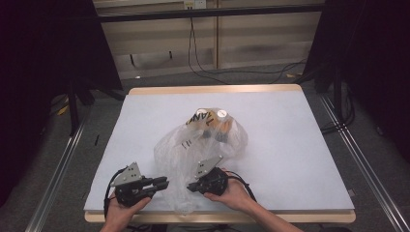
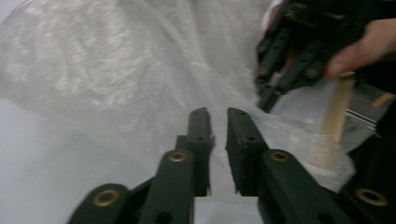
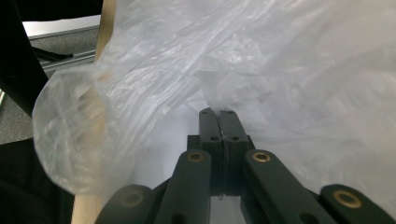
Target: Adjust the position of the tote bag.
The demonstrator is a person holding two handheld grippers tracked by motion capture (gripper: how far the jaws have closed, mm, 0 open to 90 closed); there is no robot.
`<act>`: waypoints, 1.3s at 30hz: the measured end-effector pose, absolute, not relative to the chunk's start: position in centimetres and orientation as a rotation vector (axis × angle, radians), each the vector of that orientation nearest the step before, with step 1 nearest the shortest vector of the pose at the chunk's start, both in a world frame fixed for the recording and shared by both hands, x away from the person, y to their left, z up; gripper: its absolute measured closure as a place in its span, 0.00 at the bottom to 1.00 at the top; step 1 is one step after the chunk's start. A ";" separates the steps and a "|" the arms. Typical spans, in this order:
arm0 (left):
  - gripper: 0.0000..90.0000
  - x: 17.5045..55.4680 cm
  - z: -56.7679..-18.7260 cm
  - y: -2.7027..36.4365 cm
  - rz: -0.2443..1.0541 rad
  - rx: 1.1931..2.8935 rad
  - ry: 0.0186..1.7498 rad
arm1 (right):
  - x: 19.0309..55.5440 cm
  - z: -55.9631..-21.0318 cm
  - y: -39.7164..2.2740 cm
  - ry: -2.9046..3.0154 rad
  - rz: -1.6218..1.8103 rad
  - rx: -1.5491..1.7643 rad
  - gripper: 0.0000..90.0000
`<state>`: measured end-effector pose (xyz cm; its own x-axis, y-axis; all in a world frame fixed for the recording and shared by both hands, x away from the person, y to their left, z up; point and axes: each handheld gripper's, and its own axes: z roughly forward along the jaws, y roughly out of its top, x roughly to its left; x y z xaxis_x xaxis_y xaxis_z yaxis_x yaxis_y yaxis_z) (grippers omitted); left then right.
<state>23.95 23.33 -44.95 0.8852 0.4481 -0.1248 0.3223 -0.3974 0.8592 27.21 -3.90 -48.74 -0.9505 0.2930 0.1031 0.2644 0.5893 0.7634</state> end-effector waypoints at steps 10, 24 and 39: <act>0.65 21.9 -44.9 19.7 0.059 2.104 0.355 | 27.6 -47.5 -6.8 2.703 1.407 0.574 1.00; 0.43 23.3 -46.9 18.5 0.019 2.247 0.321 | 28.1 -46.3 -8.7 2.630 1.443 0.627 1.00; 0.98 24.0 -46.8 19.3 -0.033 2.262 0.346 | 28.1 -45.5 -9.6 2.597 1.473 0.638 1.00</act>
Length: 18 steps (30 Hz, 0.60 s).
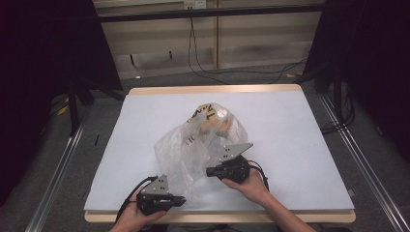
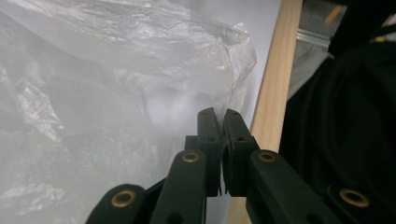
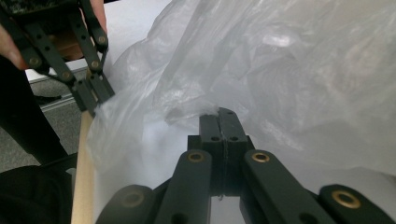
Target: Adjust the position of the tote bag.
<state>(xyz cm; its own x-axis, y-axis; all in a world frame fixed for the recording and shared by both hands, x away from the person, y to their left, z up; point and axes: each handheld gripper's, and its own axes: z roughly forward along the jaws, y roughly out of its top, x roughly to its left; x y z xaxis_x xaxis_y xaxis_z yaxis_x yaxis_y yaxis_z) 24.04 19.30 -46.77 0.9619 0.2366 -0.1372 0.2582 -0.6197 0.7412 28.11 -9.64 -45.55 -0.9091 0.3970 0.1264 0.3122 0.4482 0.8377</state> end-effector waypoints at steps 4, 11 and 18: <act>0.99 24.3 -46.3 20.3 -0.014 2.200 0.386 | 28.0 -45.0 -9.9 2.582 1.491 0.634 1.00; 0.99 24.5 -45.4 21.0 0.017 2.116 0.407 | 27.9 -44.1 -10.4 2.541 1.528 0.628 1.00; 0.99 24.3 -44.6 21.5 0.058 2.059 0.407 | 27.7 -43.2 -10.5 2.515 1.568 0.606 1.00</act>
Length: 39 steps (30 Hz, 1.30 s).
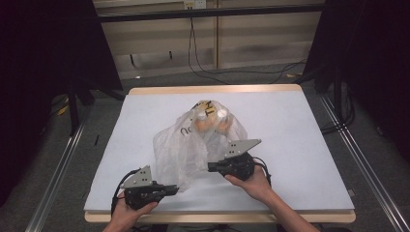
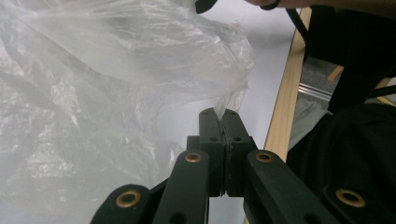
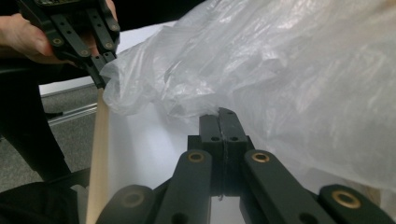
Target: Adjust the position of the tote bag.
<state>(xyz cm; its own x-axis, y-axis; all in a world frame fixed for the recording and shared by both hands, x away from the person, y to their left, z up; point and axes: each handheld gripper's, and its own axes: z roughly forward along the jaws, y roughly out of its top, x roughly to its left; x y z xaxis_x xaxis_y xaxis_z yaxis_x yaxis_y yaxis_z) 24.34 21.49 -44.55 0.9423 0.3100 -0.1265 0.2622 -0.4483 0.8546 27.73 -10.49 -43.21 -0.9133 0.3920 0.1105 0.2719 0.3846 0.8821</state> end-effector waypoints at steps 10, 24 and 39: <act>0.99 24.3 -42.9 22.5 0.130 1.953 0.414 | 27.2 -41.3 -10.9 2.452 1.627 0.571 1.00; 1.00 25.3 -38.6 24.3 0.261 1.816 0.451 | 27.5 -37.9 -12.9 2.295 1.742 0.591 1.00; 1.00 28.6 -32.6 23.8 0.367 1.726 0.436 | 28.7 -31.7 -16.2 2.098 1.790 0.583 1.00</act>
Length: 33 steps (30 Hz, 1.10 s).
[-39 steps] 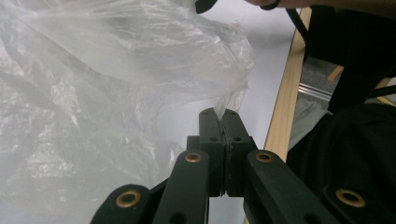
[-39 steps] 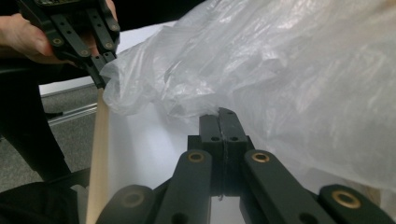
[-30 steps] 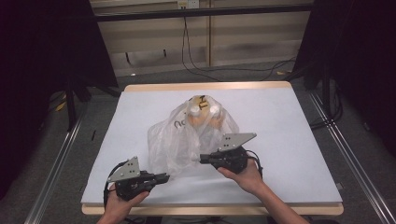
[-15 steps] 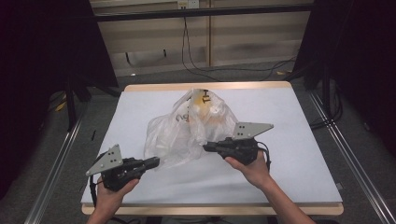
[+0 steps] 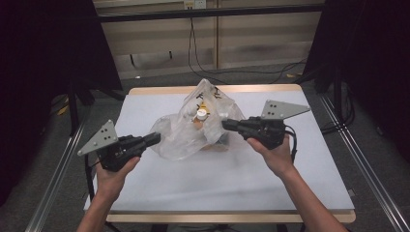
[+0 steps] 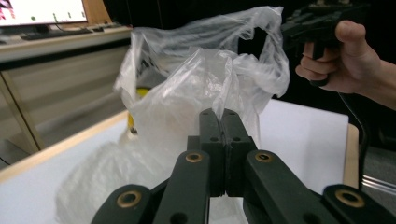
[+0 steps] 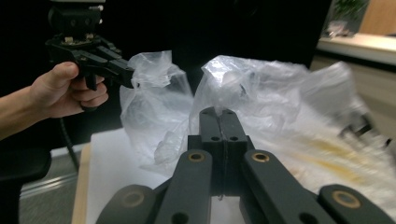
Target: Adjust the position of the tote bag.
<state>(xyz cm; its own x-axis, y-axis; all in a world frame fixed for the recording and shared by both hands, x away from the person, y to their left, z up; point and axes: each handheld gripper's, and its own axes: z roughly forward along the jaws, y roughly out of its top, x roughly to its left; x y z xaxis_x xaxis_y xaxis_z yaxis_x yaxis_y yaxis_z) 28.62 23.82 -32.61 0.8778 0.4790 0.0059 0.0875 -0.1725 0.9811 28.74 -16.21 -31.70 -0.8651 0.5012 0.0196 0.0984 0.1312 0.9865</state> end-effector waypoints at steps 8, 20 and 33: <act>1.00 30.0 -29.5 25.0 0.420 1.679 0.455 | 29.4 -29.1 -18.3 2.030 1.779 0.599 1.00; 1.00 32.5 -26.2 25.3 0.455 1.621 0.522 | 31.2 -24.9 -21.4 1.881 1.817 0.644 1.00; 1.00 34.7 -23.7 25.2 0.493 1.579 0.581 | 31.5 -20.8 -24.4 1.804 1.727 0.659 1.00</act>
<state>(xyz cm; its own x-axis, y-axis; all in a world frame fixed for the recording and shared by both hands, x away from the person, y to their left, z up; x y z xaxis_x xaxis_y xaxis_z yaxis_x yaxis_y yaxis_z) 34.75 25.23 -23.67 0.7769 0.6291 -0.0270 0.0765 -0.0517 0.9957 31.47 -24.43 -20.75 -0.7275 0.6839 -0.0551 -0.0253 0.0536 0.9982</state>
